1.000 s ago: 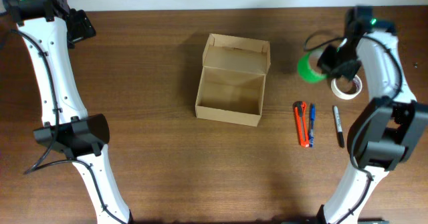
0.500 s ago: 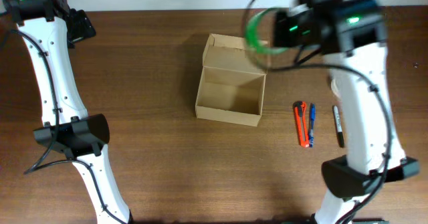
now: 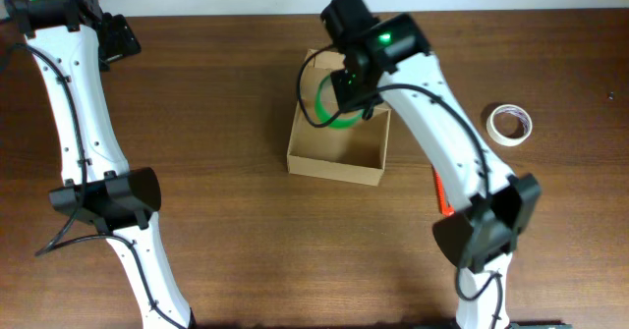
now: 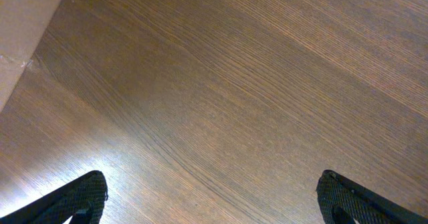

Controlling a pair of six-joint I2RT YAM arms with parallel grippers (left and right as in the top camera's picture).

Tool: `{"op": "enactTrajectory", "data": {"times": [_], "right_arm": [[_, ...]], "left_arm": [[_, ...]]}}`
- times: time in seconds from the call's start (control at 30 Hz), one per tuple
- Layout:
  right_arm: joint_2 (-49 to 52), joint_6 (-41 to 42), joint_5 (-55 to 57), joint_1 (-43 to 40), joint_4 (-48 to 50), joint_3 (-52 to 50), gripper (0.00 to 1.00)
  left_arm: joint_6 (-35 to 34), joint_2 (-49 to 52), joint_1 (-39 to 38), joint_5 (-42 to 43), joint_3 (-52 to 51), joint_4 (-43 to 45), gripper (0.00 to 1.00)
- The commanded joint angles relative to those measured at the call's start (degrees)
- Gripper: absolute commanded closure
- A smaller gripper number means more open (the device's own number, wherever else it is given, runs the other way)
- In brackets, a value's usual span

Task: Pack container
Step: 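Carry the green tape roll with the right gripper and lower it into the box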

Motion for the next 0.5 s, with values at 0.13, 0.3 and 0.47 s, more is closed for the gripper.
{"op": "enactTrajectory", "data": {"times": [0.13,0.3,0.47], "right_arm": [[6.21,-3.67,-7.23,1.33,1.95,-3.04,0.97],[8.37,-3.65,-6.97,2.08,3.96,-3.04,0.96],[10.27,-3.67,-6.88,2.01,5.31,-3.10,0.97]], "left_arm": [[0.66,-2.27,0.20,0.39,-0.20,-0.17,0.00],[0.66,-2.27,0.20,0.42,-0.20,-0.17,0.00],[0.66,-2.27,0.20,0.42,-0.20,-0.17,0.00]]}}
